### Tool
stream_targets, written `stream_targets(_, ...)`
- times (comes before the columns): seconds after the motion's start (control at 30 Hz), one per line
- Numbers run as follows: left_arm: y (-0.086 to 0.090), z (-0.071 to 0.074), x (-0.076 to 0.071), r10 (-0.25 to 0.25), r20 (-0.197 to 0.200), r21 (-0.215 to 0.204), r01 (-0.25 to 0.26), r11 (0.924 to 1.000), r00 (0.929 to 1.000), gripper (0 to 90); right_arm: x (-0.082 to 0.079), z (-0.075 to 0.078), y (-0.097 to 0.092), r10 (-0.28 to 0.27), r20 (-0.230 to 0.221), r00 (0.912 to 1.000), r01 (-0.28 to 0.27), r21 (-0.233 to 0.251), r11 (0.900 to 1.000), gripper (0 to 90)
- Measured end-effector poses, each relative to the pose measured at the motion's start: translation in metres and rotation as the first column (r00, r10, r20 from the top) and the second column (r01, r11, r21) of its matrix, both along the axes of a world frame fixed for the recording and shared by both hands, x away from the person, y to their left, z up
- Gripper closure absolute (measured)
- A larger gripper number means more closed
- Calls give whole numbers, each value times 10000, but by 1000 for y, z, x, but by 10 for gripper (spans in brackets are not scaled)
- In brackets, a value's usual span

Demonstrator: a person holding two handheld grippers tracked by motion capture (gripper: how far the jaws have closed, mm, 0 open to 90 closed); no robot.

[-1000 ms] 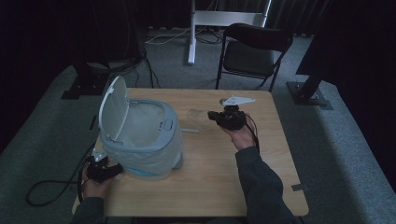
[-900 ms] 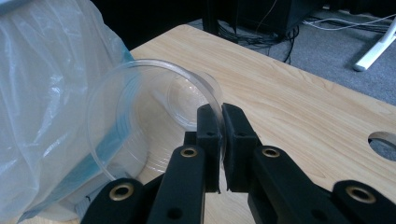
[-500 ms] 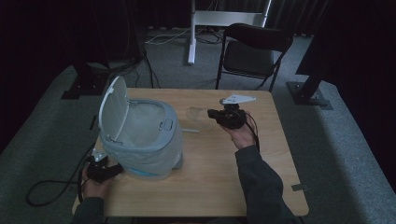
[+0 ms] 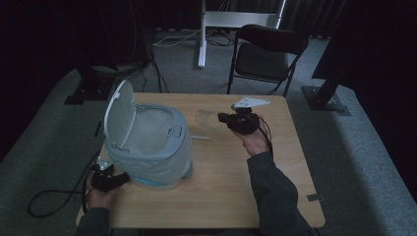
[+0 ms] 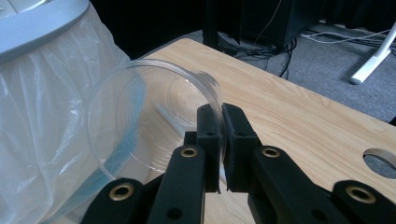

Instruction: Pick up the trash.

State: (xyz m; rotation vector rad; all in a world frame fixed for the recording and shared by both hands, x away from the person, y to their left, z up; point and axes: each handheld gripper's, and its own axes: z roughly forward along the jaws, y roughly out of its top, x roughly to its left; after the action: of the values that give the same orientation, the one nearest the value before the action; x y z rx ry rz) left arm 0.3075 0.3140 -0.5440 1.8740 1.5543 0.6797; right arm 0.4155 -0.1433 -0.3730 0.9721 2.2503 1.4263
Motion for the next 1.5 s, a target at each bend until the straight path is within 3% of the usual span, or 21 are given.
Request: stream_targets(1.5,0,0,0,-1,-2,0,1,10000,10000,300,-6,22,8,145,581,9982,-157,198,9997,861)
